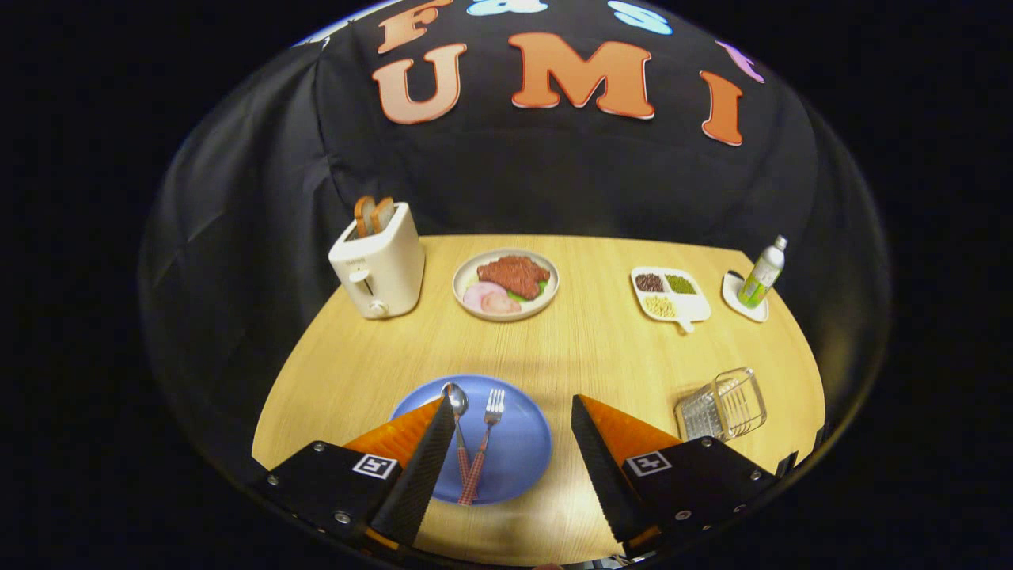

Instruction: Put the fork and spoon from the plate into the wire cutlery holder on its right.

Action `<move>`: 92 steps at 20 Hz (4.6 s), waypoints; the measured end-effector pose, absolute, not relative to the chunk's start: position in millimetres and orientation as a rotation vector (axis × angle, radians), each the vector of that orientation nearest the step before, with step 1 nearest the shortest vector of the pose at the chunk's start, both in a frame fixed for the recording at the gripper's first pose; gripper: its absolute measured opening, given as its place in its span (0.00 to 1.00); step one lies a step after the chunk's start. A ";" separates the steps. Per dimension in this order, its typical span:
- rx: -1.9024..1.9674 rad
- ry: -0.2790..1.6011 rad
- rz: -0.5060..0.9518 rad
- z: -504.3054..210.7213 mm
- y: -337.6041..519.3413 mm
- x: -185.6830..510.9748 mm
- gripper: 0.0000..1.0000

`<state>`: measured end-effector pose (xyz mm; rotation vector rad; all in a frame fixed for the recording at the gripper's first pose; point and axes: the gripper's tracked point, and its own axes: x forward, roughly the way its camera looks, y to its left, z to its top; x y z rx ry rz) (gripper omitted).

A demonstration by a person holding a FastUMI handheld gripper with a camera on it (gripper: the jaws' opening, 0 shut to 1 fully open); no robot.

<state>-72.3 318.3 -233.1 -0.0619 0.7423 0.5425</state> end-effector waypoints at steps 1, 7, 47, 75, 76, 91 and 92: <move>-0.073 0.805 0.555 -247.8 321.7 -79.0 0.89; -0.123 1.056 0.574 -305.7 336.5 -112.5 0.81; -0.180 1.204 0.451 -260.6 167.2 -73.3 0.10; -0.272 1.675 0.437 -282.9 46.2 -8.8 0.12; -0.269 1.669 0.435 -282.9 48.4 -4.8 0.12; -0.076 1.443 0.434 -261.1 92.4 26.4 0.30; -0.061 1.433 0.447 -256.6 100.8 21.7 0.34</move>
